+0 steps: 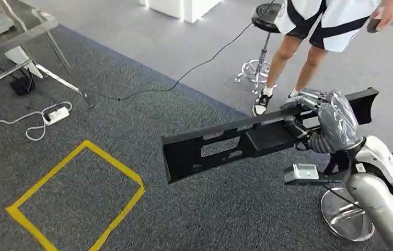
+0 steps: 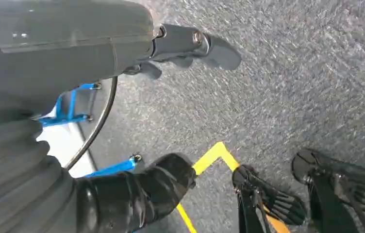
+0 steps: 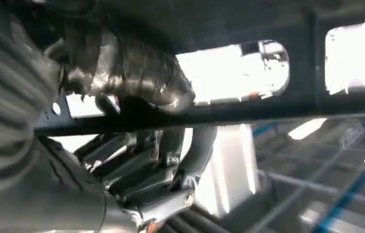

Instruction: Take the parts from the cabinet and place them on the table.

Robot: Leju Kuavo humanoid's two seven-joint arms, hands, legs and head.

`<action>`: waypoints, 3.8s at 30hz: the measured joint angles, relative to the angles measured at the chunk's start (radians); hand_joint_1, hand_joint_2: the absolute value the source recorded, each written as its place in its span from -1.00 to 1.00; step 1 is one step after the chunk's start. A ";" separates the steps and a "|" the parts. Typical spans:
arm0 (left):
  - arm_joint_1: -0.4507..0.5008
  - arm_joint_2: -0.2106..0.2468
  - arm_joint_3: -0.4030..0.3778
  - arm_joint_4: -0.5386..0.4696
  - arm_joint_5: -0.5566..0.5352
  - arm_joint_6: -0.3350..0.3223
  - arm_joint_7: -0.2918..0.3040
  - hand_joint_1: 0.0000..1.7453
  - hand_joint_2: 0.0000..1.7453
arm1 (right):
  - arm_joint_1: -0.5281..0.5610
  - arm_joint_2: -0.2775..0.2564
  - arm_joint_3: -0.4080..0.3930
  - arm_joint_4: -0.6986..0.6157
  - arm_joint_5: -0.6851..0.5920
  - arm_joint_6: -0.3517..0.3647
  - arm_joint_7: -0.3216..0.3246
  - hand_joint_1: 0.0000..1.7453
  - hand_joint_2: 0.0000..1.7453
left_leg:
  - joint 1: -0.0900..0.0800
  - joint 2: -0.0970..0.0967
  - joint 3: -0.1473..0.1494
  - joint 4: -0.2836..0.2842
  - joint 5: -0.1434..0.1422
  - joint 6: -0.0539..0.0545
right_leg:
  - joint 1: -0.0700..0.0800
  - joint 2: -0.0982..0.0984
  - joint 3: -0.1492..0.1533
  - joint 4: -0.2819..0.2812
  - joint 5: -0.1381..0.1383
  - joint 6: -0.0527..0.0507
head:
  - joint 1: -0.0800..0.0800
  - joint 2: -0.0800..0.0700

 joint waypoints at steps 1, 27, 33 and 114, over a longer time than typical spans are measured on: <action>0.000 0.007 0.000 0.000 0.000 0.001 0.000 -1.00 1.00 | -0.006 0.000 -0.001 0.000 0.000 0.002 0.000 1.00 1.00 | -0.002 -0.015 0.026 -0.010 -0.010 0.007 | -0.004 0.001 -0.003 0.034 0.024 0.008 | 0.000 0.000; 0.007 0.003 0.002 0.000 -0.003 -0.004 0.003 -1.00 1.00 | -0.146 -0.044 -0.007 0.060 -0.003 0.095 0.038 1.00 1.00 | 0.002 -0.001 0.009 0.002 -0.005 0.045 | 0.018 0.013 -0.007 -0.035 0.021 -0.040 | 0.006 0.000; -0.005 0.014 0.002 -0.001 -0.002 -0.004 0.003 -1.00 1.00 | -0.167 -0.045 0.001 0.067 -0.003 0.105 0.046 1.00 1.00 | -0.023 -0.046 0.135 -0.075 -0.016 0.055 | -0.006 0.052 -0.009 0.133 0.078 -0.008 | 0.009 -0.001; -0.010 0.003 0.026 0.004 -0.004 -0.007 0.012 -1.00 1.00 | -0.525 -0.220 0.024 0.114 -0.037 0.253 0.215 1.00 1.00 | 0.035 -0.063 0.169 -0.031 -0.110 0.004 | -0.017 0.099 -0.276 0.277 -0.001 0.015 | -0.013 0.000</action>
